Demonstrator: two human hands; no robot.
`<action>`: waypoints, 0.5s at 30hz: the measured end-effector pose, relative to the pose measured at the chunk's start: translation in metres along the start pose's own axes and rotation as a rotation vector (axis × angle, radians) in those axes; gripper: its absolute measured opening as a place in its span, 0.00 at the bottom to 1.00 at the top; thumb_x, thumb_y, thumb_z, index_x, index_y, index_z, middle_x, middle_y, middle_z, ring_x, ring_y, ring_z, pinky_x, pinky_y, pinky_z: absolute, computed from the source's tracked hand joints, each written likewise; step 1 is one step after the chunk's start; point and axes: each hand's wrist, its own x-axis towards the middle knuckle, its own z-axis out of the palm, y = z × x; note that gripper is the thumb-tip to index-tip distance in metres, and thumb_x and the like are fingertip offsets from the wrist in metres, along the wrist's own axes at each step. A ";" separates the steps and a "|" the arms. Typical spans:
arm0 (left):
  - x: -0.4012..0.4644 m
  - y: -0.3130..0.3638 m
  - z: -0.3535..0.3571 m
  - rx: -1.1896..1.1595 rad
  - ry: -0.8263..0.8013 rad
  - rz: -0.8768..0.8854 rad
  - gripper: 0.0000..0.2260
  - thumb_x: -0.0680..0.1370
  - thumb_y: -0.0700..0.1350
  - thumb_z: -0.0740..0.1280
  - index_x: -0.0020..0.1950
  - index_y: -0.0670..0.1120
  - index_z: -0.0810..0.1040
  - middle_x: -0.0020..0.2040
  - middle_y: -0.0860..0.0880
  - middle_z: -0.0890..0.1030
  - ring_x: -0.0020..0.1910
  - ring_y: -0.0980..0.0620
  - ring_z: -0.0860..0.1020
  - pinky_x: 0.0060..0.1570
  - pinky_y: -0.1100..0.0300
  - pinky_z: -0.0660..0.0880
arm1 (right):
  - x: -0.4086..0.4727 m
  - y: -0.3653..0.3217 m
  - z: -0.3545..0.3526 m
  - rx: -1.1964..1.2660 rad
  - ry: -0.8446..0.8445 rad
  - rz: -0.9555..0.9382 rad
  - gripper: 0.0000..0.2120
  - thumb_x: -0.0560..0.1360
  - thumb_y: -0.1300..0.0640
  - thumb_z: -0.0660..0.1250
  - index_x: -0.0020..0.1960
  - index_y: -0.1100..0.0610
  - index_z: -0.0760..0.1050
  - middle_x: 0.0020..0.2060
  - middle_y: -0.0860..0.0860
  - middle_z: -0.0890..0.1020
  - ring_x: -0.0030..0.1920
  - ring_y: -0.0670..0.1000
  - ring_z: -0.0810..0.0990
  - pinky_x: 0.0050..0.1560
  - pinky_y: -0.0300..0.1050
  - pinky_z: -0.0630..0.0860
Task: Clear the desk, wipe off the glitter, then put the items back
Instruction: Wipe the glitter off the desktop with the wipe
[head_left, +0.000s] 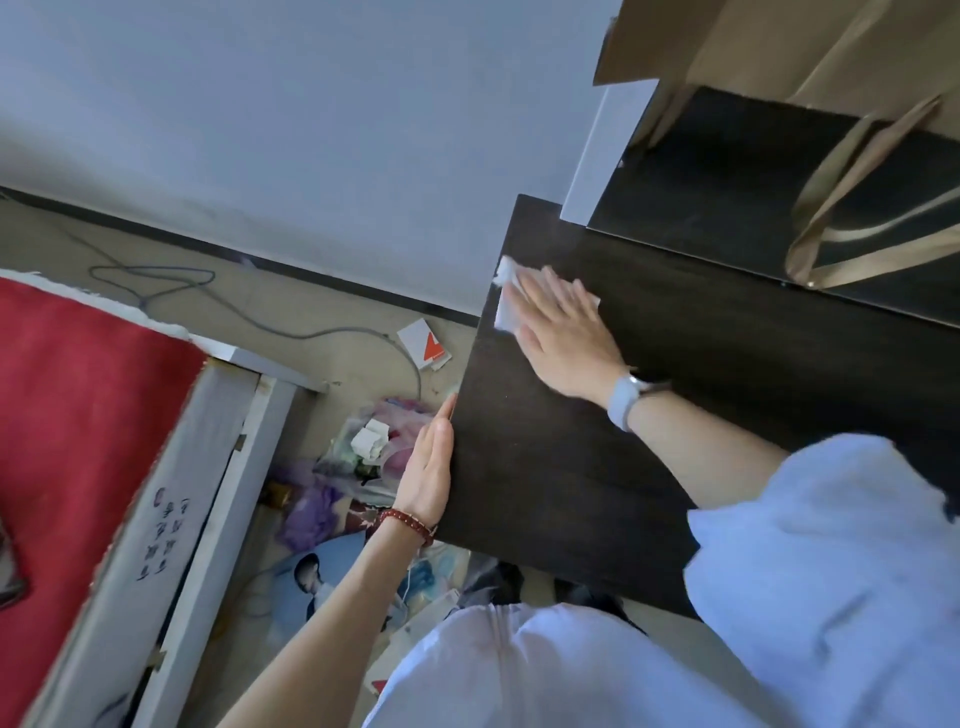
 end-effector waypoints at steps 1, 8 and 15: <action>0.001 0.000 0.000 -0.010 0.001 -0.004 0.20 0.79 0.59 0.44 0.70 0.57 0.58 0.72 0.51 0.63 0.72 0.53 0.60 0.74 0.52 0.54 | 0.023 -0.002 -0.007 0.050 0.007 0.101 0.23 0.81 0.52 0.44 0.75 0.52 0.44 0.76 0.50 0.45 0.75 0.54 0.42 0.73 0.54 0.39; -0.001 0.000 -0.011 -0.506 0.037 -0.237 0.29 0.79 0.57 0.37 0.66 0.44 0.69 0.57 0.47 0.77 0.55 0.52 0.76 0.56 0.62 0.73 | -0.093 -0.074 0.046 0.040 0.083 -0.279 0.24 0.78 0.52 0.48 0.72 0.57 0.60 0.72 0.53 0.63 0.73 0.57 0.56 0.71 0.59 0.52; -0.010 0.005 -0.018 -0.456 0.021 -0.251 0.29 0.80 0.56 0.38 0.66 0.43 0.68 0.61 0.47 0.74 0.57 0.51 0.73 0.59 0.57 0.67 | -0.075 0.000 0.029 -0.075 0.177 -0.174 0.22 0.75 0.54 0.50 0.67 0.59 0.67 0.67 0.56 0.71 0.67 0.62 0.67 0.64 0.63 0.66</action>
